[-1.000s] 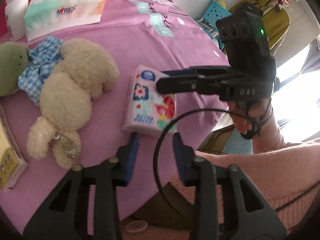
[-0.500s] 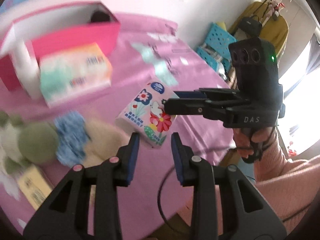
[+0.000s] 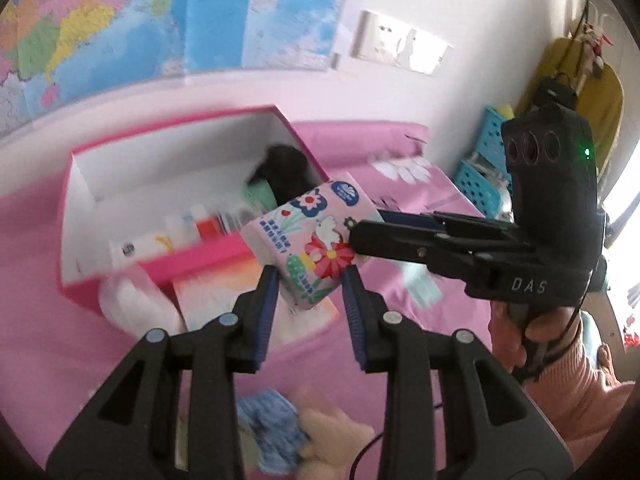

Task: Organize soft objects
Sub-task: 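Grasp the floral tissue pack with the right gripper and drop it into the box, then reach the right gripper to the green plush frog and grasp it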

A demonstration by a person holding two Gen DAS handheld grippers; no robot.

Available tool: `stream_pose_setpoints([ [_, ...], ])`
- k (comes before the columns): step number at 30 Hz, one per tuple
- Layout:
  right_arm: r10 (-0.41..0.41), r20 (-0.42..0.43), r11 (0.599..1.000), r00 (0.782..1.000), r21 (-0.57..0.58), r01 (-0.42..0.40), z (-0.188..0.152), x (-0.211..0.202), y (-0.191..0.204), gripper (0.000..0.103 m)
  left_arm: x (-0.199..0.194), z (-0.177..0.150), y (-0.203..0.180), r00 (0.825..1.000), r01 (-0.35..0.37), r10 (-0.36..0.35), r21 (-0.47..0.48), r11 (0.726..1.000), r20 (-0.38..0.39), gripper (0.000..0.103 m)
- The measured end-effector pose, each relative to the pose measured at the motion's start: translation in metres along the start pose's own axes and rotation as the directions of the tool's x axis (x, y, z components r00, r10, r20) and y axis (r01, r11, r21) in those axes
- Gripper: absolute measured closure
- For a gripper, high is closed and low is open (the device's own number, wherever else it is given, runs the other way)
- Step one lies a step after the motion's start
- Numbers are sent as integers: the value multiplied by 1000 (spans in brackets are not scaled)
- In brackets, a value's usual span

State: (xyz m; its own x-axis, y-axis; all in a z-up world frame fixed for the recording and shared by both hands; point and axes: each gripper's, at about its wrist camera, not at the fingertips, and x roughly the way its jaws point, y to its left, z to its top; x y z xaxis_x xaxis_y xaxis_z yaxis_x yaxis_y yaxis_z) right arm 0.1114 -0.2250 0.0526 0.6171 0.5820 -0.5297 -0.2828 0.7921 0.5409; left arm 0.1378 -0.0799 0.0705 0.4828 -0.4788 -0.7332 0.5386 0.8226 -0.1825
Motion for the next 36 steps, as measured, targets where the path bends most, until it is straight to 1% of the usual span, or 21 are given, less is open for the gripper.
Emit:
stream_pose_setpoints([
  [5,-2,9,999,1000,33,2,32,24,-14,70,16,26,18,999,-47,47,-29,998,1,69],
  [11,-17,-17,998,1000,66,18,57,57,-29,70,38,46,41,996,-80,77,-71,994,-35,69],
  [17,-46,-57,994,997,99,51,71,89,-44,70,65,58,61,991,-110,100,-115,987,-91,69],
  [20,-76,-74,991,994,105,83,76,102,-49,70,77,64,69,987,-121,105,-134,984,-122,69],
  [23,-122,-63,987,991,100,128,80,106,-50,70,82,67,76,983,-138,116,-157,978,-141,69],
  [25,-119,-48,985,992,117,124,81,103,-51,69,83,68,78,982,-145,123,-159,977,-144,69],
  [27,-133,-25,986,991,100,135,80,97,-47,68,81,66,80,982,-148,127,-163,975,-137,69],
  [31,-127,-14,989,992,76,127,71,84,-40,67,65,56,78,987,-143,130,-140,980,-93,68],
  [36,-96,-13,995,995,30,96,56,63,-26,66,27,37,76,995,-101,100,-123,987,-15,66],
])
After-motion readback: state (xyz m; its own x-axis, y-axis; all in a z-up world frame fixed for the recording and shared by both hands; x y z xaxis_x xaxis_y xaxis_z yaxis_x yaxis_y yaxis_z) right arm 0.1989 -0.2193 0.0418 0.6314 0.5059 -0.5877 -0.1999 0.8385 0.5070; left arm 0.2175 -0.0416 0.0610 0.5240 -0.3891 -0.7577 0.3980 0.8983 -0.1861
